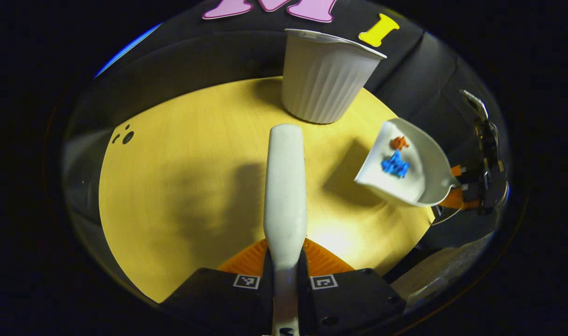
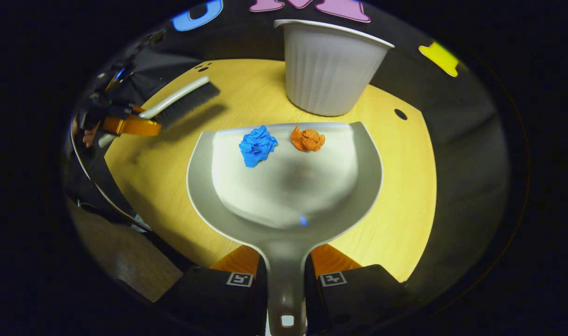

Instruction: Pick up the small broom and dustpan from the desktop, sweep the trash into the dustpan with the broom, and then empty the trash into the garbage bin.

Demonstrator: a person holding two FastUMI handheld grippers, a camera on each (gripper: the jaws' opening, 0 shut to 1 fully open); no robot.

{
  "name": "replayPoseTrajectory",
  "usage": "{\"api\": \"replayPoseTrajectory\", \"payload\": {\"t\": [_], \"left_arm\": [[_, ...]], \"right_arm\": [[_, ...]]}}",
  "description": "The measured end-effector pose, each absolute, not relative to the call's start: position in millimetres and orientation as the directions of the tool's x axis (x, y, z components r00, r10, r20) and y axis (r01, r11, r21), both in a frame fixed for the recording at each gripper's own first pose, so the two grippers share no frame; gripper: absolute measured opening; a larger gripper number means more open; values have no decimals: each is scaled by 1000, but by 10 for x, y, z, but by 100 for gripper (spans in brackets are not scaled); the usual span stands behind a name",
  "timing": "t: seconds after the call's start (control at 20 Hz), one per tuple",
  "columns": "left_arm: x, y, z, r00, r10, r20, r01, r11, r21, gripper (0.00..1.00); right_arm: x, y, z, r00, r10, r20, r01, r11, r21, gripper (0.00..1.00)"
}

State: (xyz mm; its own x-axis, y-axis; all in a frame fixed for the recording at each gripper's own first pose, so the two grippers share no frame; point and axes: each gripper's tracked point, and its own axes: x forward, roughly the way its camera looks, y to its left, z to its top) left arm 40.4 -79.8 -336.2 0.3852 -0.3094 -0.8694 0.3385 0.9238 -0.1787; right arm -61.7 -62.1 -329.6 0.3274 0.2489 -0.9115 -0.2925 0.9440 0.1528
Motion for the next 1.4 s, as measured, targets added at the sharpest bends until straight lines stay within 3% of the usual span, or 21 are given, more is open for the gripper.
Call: {"api": "replayPoseTrajectory", "payload": {"t": [0.25,0.55,0.75,1.1,1.4], "left_arm": [[201,-633,-3511,371,-321,-872,346,918,-191,25],[66,-498,-3640,370,-324,-871,340,920,-198,25],[2,-491,-3689,356,-342,-869,336,915,-223,25],[10,-424,-3774,353,-344,-870,317,919,-234,25],[42,-400,-3839,349,-351,-869,333,913,-235,25]], "right_arm": [[-375,-874,-2563,386,206,-899,-164,974,153,37],[342,-1259,-1857,462,170,-870,-114,985,131,37],[873,-1557,-1691,479,78,-875,-108,994,29,37],[1607,-1788,-1752,415,-66,-907,-204,965,-164,36],[1943,-1880,-1660,331,-200,-922,-384,864,-325,36]]}}
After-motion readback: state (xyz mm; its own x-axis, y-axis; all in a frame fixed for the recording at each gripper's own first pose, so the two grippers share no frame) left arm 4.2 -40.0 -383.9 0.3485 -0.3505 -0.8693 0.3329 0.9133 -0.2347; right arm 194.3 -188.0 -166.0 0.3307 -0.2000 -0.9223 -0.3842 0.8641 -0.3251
